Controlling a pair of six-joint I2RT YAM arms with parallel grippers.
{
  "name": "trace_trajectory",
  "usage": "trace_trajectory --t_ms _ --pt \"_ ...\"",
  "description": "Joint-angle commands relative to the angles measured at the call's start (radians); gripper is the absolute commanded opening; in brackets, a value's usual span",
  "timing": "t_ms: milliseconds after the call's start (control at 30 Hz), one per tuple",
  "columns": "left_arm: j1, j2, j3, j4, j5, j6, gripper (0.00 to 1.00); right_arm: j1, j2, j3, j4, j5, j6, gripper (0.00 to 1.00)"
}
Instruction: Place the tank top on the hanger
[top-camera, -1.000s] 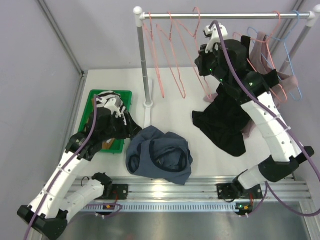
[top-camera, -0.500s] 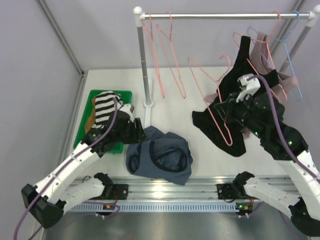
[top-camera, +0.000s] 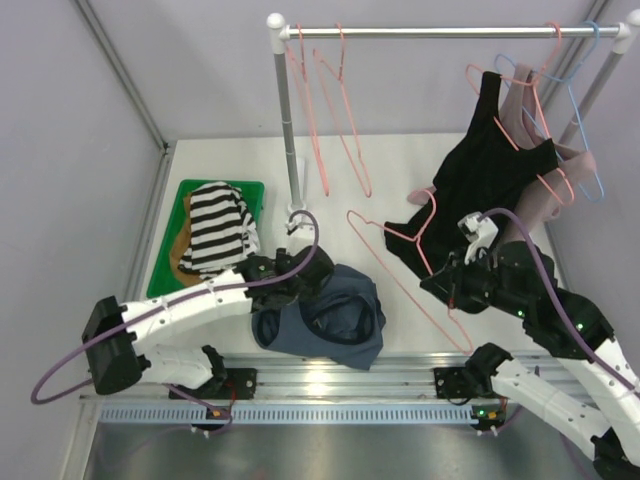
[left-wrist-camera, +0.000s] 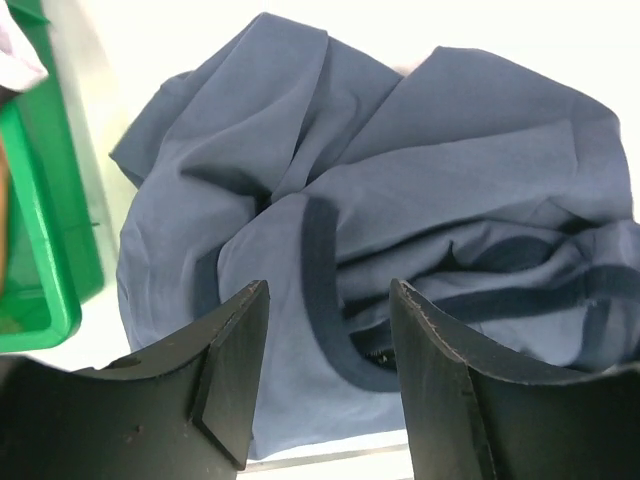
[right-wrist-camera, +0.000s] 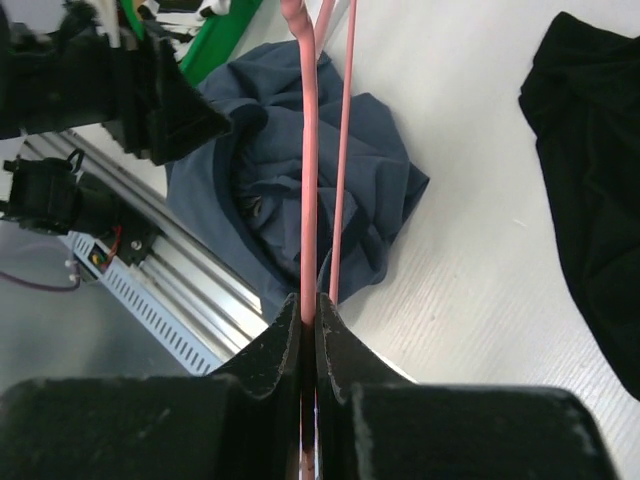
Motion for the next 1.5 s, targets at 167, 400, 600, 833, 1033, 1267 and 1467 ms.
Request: trace_trajectory --t_ms 167,400,600,833,1033,1267,1467 --pt "-0.057 0.187 0.157 -0.149 -0.212 -0.043 0.57 0.016 -0.07 0.009 -0.066 -0.1 0.011 0.0" --pt "-0.06 0.247 0.166 -0.175 -0.22 -0.051 0.54 0.016 -0.105 0.012 -0.141 -0.096 0.004 0.0" --pt "-0.063 0.267 0.154 -0.144 -0.195 -0.037 0.5 0.014 -0.119 0.023 -0.184 -0.088 0.004 0.0" --pt "-0.062 0.278 0.132 -0.129 -0.224 -0.04 0.39 0.014 -0.129 0.038 -0.218 -0.143 0.004 0.0" --pt "-0.056 0.263 0.119 -0.11 -0.207 -0.026 0.12 0.016 -0.128 0.017 -0.224 -0.22 -0.008 0.0" --pt "-0.056 0.2 0.1 -0.121 -0.193 -0.031 0.0 0.014 -0.123 -0.045 -0.178 -0.334 -0.004 0.0" --pt "-0.055 0.126 0.088 -0.123 -0.161 -0.031 0.0 0.014 -0.108 -0.117 -0.083 -0.407 0.011 0.0"
